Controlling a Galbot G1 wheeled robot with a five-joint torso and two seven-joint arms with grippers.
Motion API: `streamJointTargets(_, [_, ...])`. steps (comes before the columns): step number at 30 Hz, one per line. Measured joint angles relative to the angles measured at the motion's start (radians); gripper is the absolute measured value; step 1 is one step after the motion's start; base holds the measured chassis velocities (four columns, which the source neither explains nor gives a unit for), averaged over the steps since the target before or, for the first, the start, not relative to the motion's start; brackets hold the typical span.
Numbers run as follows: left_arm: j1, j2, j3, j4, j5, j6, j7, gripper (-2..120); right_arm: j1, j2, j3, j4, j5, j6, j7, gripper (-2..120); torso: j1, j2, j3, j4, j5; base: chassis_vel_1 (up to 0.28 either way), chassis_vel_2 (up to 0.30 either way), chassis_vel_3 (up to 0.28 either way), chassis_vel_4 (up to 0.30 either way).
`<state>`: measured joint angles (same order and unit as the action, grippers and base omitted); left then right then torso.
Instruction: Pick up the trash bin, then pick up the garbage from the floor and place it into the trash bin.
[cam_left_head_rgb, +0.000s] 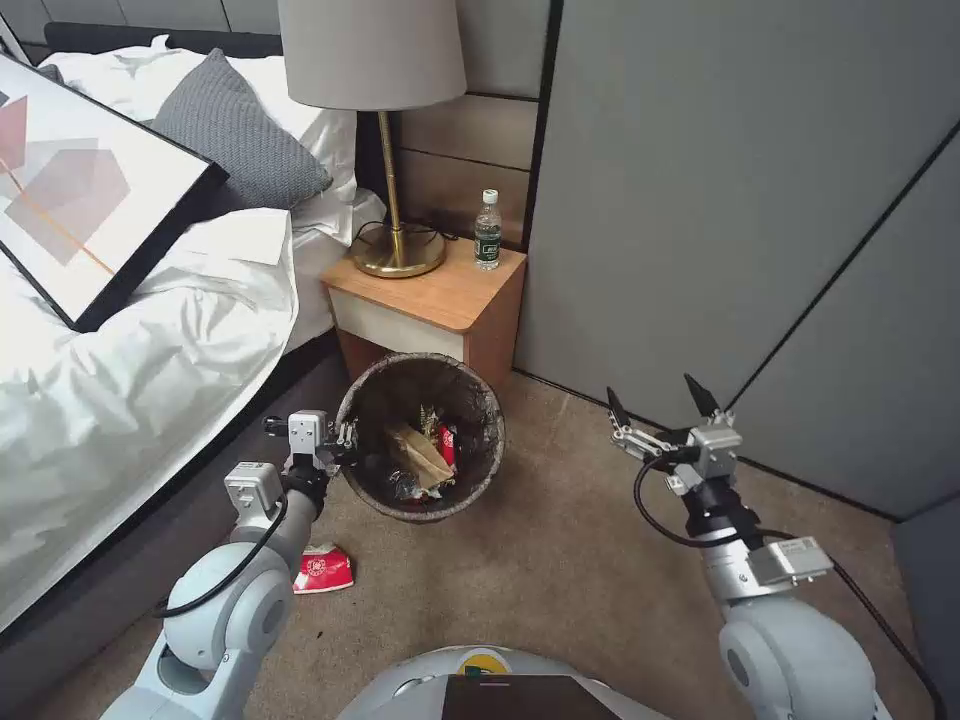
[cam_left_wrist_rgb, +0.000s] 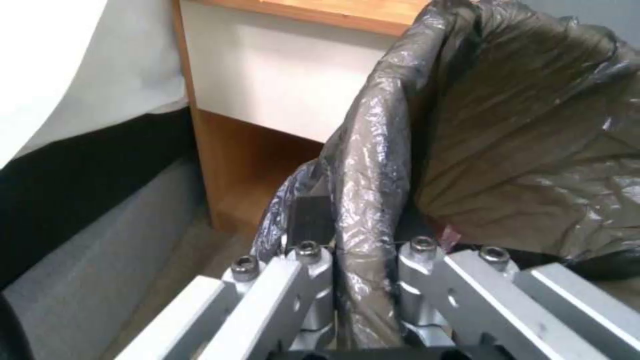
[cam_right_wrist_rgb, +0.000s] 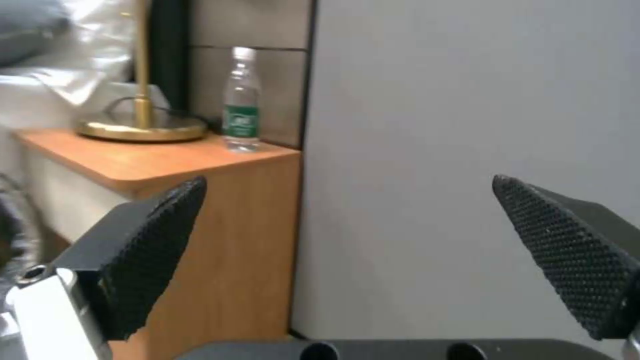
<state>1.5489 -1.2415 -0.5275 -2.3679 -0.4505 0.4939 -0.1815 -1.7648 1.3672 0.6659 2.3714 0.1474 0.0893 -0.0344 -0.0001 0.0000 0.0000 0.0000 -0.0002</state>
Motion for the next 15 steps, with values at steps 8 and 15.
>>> streamJointTargets(8, [-0.005,0.001,-0.005,0.008,0.01,-0.006,0.001,7,-0.025,0.084,-0.029,-0.003,-0.067,0.021,0.03,100,0.0,0.0,0.0,0.0,0.0,0.0,0.0,0.0,0.0])
streamJointTargets(15, [-0.005,0.0,-0.01,0.006,0.01,-0.006,0.002,7,-0.035,0.078,0.017,-0.005,-0.059,0.024,0.051,100,0.0,0.0,0.0,0.0,0.0001,0.0,0.0,0.0,0.0])
